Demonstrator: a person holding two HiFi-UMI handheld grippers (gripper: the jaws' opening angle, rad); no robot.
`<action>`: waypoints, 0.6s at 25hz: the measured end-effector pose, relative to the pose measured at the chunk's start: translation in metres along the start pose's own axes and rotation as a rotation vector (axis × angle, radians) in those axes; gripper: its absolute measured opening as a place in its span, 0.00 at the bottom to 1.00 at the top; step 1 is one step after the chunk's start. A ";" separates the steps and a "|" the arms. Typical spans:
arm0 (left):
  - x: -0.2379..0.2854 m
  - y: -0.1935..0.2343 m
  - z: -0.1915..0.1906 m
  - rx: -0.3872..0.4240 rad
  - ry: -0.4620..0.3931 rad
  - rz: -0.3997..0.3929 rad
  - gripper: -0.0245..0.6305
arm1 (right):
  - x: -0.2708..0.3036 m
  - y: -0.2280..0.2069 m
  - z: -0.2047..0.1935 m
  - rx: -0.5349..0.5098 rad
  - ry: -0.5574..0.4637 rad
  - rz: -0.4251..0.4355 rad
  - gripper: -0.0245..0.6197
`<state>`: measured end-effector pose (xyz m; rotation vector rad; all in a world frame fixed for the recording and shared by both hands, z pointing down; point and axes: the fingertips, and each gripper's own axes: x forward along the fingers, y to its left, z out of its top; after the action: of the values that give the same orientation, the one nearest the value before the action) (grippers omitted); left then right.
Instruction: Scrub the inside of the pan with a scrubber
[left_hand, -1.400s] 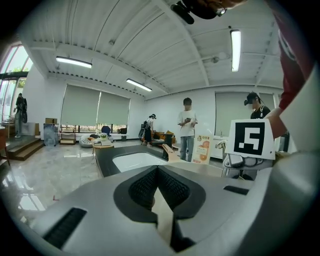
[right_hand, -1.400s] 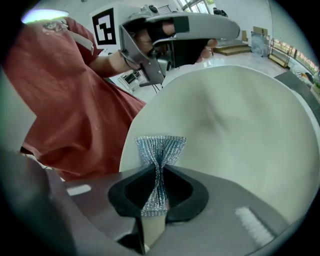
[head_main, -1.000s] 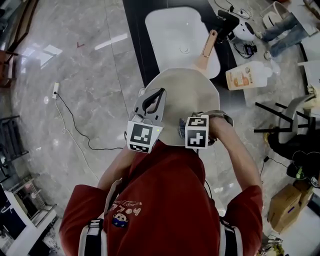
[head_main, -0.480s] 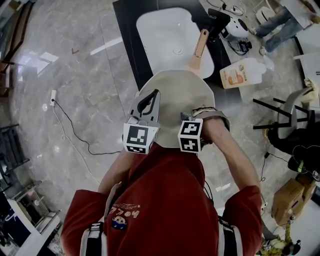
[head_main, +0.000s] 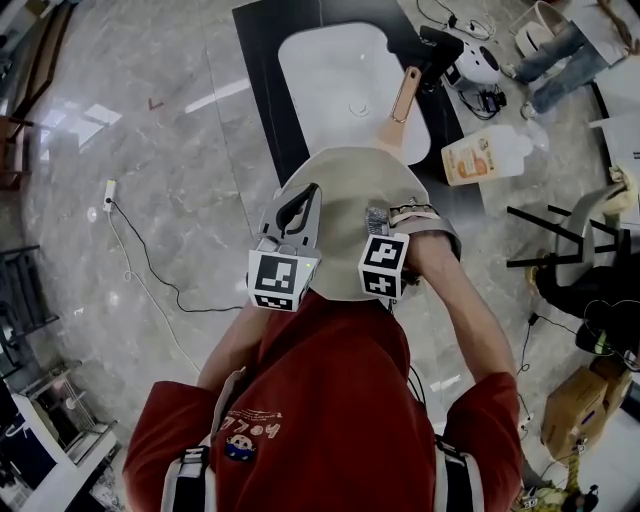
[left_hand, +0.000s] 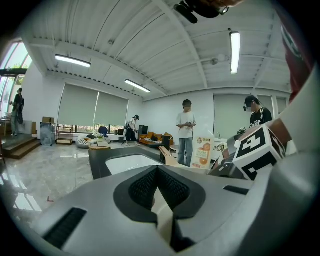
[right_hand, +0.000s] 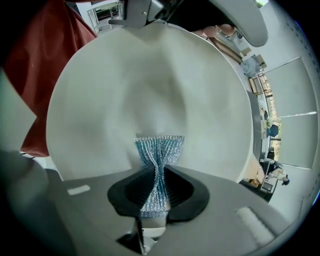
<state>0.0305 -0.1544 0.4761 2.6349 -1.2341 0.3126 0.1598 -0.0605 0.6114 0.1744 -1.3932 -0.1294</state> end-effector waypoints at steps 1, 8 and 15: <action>0.000 0.000 0.000 0.001 0.000 0.001 0.04 | 0.001 -0.004 -0.001 0.004 0.002 -0.017 0.15; -0.002 0.002 0.001 0.002 -0.001 0.008 0.05 | 0.004 -0.033 -0.001 -0.018 0.016 -0.170 0.16; -0.001 0.003 0.002 0.000 -0.003 0.014 0.05 | 0.004 -0.054 0.000 -0.030 0.026 -0.290 0.16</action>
<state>0.0275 -0.1559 0.4740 2.6288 -1.2540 0.3114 0.1609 -0.1142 0.6052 0.3520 -1.3337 -0.3870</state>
